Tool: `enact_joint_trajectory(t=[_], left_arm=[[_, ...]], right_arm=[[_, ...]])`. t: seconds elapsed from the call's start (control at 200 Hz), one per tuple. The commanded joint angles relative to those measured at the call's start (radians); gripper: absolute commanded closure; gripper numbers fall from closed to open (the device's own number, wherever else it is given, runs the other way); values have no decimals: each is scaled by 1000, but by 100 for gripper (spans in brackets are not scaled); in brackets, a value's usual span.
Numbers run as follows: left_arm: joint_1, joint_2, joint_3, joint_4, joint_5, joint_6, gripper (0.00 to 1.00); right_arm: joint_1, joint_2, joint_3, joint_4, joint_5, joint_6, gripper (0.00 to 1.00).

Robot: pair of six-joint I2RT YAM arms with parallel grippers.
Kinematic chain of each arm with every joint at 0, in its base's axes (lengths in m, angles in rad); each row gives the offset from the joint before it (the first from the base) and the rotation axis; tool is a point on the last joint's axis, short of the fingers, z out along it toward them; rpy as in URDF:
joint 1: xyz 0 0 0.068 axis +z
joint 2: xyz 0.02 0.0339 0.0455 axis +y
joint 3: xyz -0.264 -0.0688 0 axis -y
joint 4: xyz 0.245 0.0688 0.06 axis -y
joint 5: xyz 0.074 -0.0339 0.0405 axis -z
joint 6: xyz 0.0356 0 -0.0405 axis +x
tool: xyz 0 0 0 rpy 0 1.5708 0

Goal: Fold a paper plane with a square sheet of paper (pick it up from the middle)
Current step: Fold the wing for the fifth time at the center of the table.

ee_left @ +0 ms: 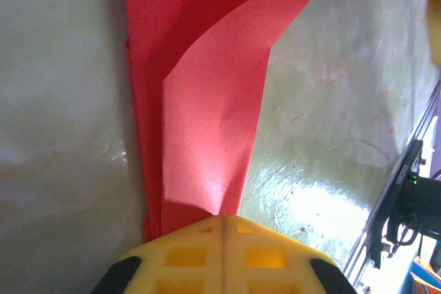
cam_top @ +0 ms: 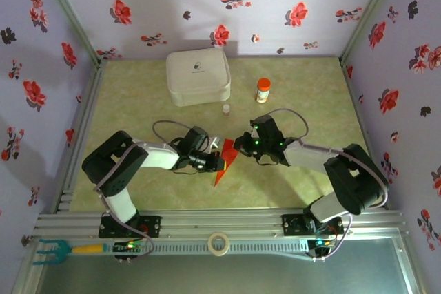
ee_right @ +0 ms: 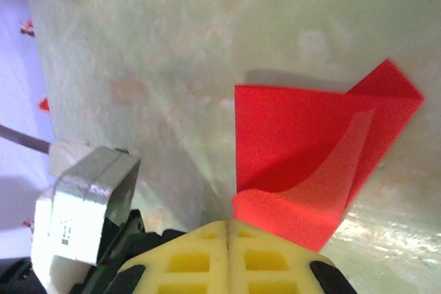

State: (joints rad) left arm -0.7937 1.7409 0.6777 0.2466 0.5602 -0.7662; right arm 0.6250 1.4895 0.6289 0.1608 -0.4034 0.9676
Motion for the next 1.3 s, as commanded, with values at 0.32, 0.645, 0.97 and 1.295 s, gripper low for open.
enact_joint_trajectory(t=[0.32,0.645,0.97,1.295], left_arm=[[-2,23,-52,-134,-19,3,100],[-7,40,-62,-120,-6,0,100],[-9,40,-85,-98,-5,-11,100],[-9,33,-86,-98,-6,-8,100]], right_arm=[[35,231,54,6,50,-30,97],[-111,250,23,65,-2,-44,96],[-239,292,66,53,-42,-72,96],[-262,216,145,-104,14,-108,96]])
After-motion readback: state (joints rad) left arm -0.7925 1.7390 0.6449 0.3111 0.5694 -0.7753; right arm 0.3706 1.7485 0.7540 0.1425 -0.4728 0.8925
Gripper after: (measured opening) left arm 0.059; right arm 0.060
